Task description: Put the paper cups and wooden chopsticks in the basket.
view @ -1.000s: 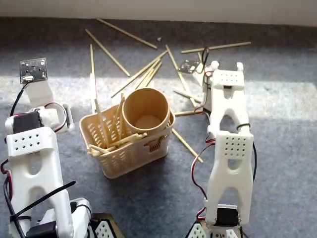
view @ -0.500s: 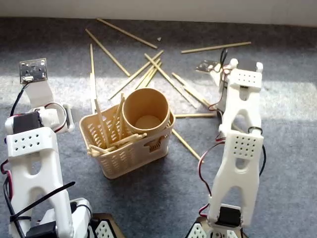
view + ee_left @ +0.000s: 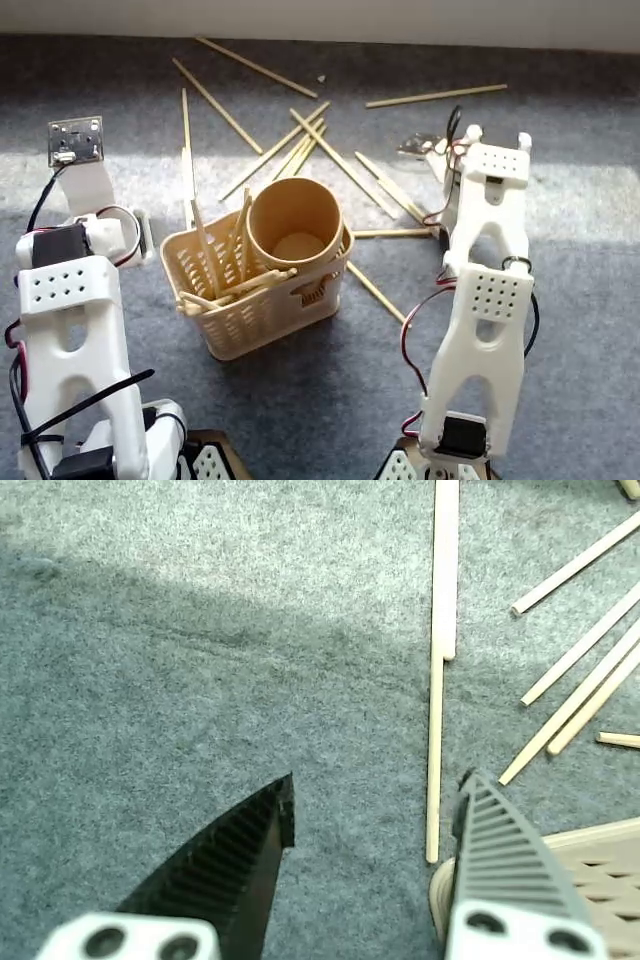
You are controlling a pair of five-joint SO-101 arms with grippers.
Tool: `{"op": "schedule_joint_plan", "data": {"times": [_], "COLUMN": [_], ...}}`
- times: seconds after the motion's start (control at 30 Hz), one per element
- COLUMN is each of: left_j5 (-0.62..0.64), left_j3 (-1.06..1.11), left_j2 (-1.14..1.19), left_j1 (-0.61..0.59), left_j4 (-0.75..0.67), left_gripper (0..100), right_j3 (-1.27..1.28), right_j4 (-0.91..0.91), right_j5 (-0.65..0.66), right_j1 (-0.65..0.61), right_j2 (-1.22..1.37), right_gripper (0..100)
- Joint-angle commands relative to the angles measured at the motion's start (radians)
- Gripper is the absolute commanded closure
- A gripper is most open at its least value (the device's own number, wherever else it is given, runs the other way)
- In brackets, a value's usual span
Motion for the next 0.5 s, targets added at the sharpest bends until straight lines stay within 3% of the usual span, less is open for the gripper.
{"op": "schedule_joint_plan", "data": {"times": [0.0,0.2,0.47], "left_j5": [0.011,0.011,0.011], "left_j3": [-0.005,-0.005,-0.004], "left_j2": [-0.007,-0.007,-0.007], "left_j1": [0.010,0.010,0.010], "left_j4": [0.002,0.000,0.000], "left_gripper": [73,73,73], "right_j3": [-0.033,-0.076,-0.515], "right_j4": [-0.007,0.002,0.019], "right_j5": [0.000,-0.025,-0.560], "right_j1": [-0.036,-0.021,0.038], "right_j2": [0.024,0.039,-0.222], "right_gripper": [98.8,99.3,99.3]}}
